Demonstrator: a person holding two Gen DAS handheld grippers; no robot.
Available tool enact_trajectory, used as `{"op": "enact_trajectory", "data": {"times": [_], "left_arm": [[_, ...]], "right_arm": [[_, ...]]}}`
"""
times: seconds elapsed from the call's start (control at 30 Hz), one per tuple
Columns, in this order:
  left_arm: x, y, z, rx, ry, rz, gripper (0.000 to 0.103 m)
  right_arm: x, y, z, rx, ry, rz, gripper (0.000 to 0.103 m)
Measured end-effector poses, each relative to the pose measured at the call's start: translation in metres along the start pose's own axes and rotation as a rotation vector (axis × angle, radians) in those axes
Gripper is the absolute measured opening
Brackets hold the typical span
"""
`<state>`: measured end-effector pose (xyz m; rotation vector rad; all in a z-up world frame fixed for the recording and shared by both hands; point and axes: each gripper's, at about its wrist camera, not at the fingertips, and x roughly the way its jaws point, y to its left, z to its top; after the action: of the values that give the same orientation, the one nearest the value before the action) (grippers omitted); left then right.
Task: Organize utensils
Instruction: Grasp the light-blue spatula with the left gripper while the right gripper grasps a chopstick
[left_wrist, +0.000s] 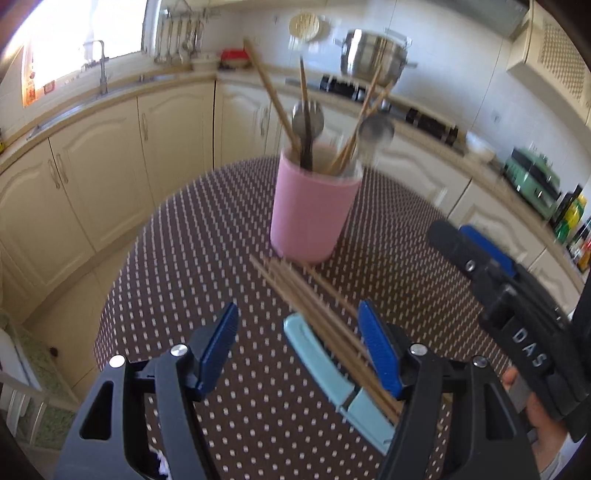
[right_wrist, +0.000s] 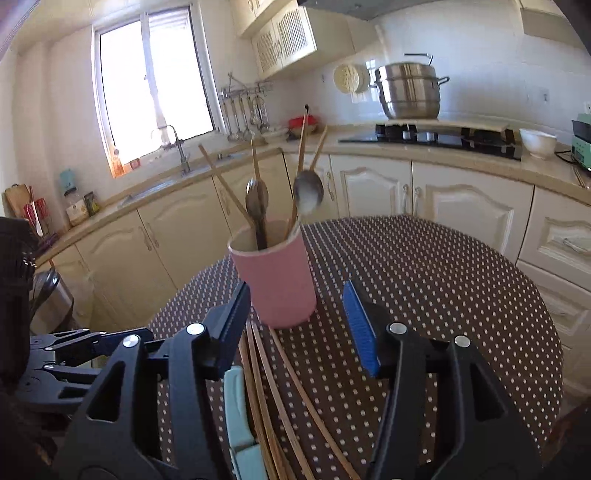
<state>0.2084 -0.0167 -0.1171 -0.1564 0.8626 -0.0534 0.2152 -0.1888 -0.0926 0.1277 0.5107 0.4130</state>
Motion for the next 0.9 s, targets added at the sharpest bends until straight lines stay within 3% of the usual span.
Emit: {"op": "enact_trajectory", "data": {"times": [0.17,0.33,0.73,0.8,0.9], "left_arm": [[0.022,-0.006,-0.018,0.022,0.150,0.026,0.066],[0.037,-0.011,-0.031,0.047,0.243,0.073,0.066],[0.068,-0.024,-0.029,0.017,0.311,0.093,0.066],[0.076,-0.030,-0.027,0.028,0.321,0.109,0.066],[0.084,-0.048,-0.024,0.119,0.325,0.162,0.066]], "right_arm": [[0.006,-0.007,-0.015,-0.016,0.099,-0.008,0.054],[0.006,-0.013,-0.026,-0.013,0.147,0.004,0.055],[0.012,-0.025,-0.036,0.001,0.190,0.010,0.057],[0.013,-0.028,-0.037,0.001,0.196,0.009,0.057],[0.016,-0.031,-0.038,0.002,0.210,0.006,0.057]]}}
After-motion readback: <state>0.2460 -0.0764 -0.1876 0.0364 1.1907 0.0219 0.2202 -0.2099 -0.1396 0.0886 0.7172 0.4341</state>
